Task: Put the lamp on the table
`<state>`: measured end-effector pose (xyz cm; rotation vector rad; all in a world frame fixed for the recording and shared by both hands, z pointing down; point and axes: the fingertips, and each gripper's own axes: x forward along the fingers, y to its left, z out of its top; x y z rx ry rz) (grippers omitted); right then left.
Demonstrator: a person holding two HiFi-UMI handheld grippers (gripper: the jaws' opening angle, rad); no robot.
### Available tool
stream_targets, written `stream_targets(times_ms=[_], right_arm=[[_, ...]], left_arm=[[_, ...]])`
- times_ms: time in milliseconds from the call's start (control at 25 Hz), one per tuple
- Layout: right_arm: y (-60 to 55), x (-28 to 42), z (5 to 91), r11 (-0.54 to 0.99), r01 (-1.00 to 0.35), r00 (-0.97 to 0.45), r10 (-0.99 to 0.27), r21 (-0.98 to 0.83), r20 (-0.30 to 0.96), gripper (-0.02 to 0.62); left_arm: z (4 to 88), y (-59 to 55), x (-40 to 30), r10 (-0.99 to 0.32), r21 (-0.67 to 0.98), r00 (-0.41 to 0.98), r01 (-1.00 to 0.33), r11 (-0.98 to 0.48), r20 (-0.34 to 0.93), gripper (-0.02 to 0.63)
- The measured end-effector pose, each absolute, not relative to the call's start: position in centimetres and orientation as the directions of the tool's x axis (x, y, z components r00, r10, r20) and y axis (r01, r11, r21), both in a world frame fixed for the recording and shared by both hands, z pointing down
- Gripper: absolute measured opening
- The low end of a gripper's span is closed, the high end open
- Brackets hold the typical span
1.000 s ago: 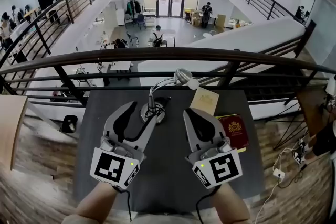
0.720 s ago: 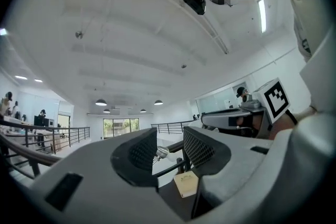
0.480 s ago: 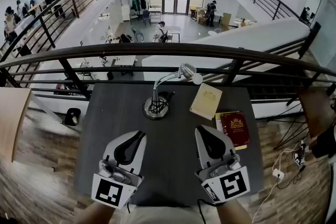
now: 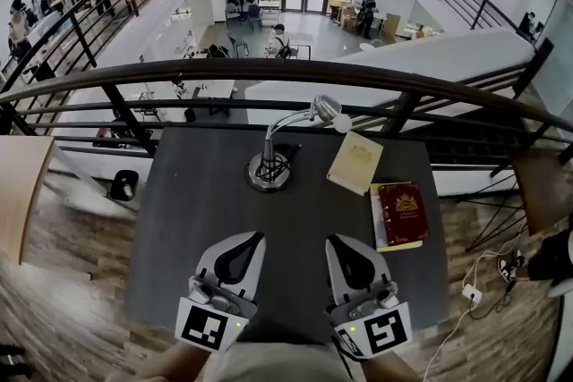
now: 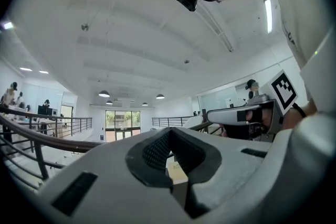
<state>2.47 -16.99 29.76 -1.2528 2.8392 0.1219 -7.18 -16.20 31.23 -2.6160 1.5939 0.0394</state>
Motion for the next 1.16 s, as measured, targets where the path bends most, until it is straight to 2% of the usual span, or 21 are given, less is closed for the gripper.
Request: stream_targets(times_ms=[1160], right_arm=[[-17.4,1.8,31.0,0.683,-0.724,-0.688,-0.725,0.096,-0.027,-0.002]], left_arm=[[31.6,-16.6,-7.3,-0.885,-0.061,0.463,-0.886,-0.460,-0.044,0.005]])
